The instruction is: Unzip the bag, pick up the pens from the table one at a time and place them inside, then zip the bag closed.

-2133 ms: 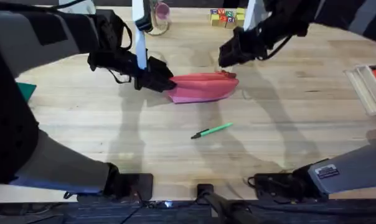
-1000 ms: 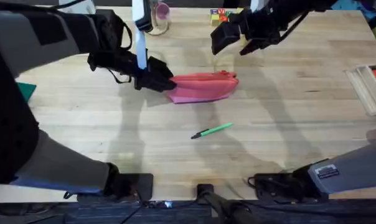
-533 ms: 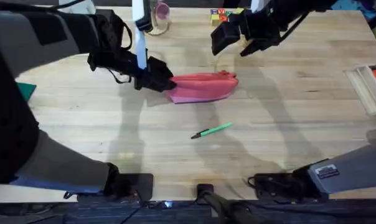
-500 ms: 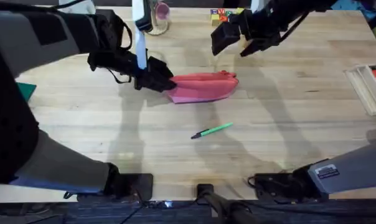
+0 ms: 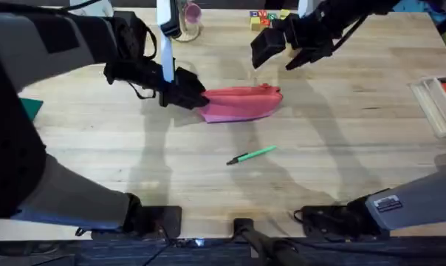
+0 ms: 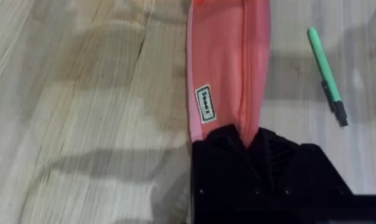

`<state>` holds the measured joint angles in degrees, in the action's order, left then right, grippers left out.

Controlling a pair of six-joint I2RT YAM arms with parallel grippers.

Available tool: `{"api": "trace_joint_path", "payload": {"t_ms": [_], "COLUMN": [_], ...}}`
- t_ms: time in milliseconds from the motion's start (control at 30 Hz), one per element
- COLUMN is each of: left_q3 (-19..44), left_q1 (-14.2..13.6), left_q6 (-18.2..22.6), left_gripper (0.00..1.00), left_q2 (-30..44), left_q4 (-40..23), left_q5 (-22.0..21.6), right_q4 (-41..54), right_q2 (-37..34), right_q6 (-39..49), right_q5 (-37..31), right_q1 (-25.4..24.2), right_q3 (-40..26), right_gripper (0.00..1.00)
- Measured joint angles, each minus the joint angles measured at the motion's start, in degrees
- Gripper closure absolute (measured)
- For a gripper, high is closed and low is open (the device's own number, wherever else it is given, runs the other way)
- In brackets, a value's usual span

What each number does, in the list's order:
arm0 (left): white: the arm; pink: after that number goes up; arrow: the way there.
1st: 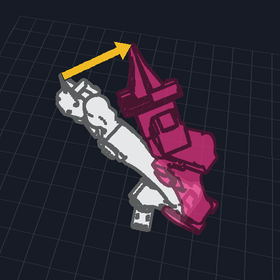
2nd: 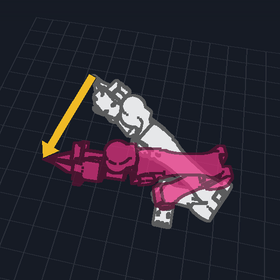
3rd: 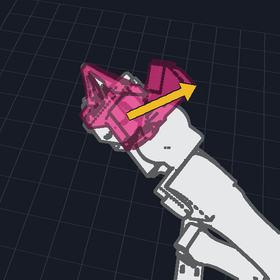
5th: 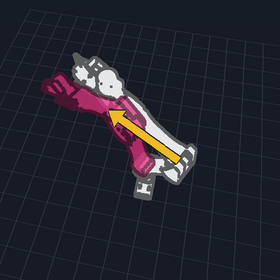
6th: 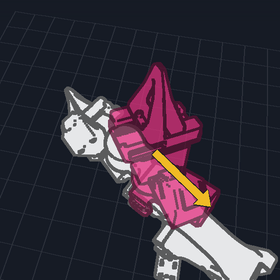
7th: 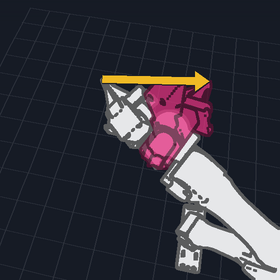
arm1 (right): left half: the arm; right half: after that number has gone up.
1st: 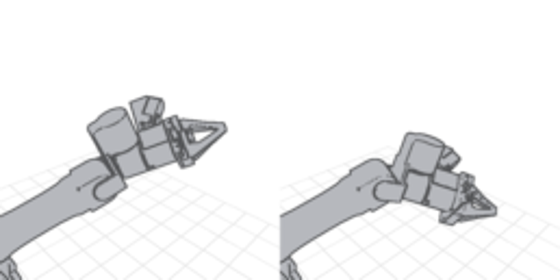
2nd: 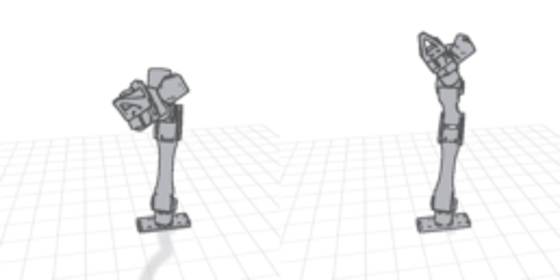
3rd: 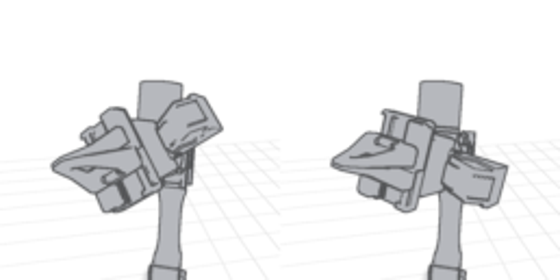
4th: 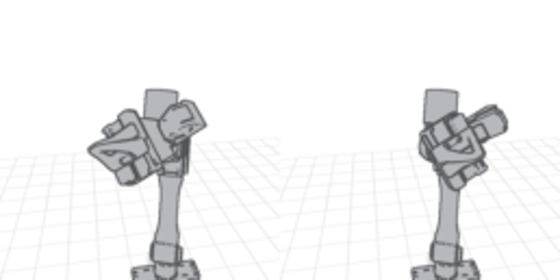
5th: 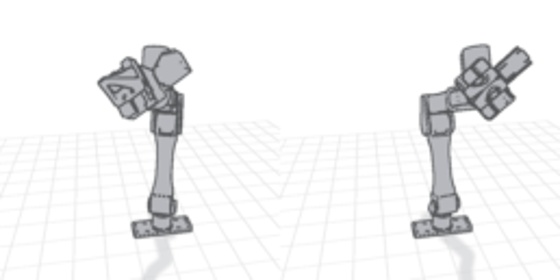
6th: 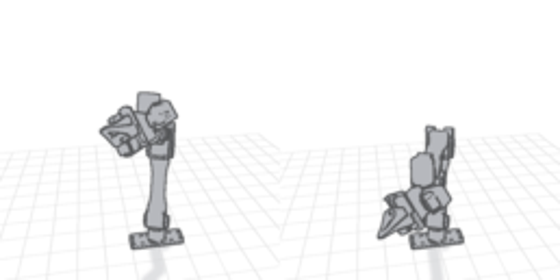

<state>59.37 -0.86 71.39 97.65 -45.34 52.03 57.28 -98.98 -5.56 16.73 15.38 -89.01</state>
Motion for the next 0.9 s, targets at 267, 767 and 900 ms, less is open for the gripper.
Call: {"api": "trace_joint_path", "payload": {"t_ms": [267,767,900], "left_q3": [0.0,0.0,0.0], "left_q1": [0.0,0.0,0.0], "left_q6": [0.0,0.0,0.0], "left_gripper": [0.958,0.958,0.958], "left_q2": [0.0,0.0,0.0], "left_q4": [0.0,0.0,0.0], "left_q5": [0.0,0.0,0.0], "right_q4": [0.0,-0.3,-0.2], "right_q2": [-3.9,-9.4,-10.1], "right_q6": [0.0,0.0,0.0], "right_q5": [0.0,0.0,0.0], "right_q1": [0.2,1.8,2.1], "right_q3": [0.0,0.0,0.0], "right_gripper": [0.006,0.010,0.076]}}
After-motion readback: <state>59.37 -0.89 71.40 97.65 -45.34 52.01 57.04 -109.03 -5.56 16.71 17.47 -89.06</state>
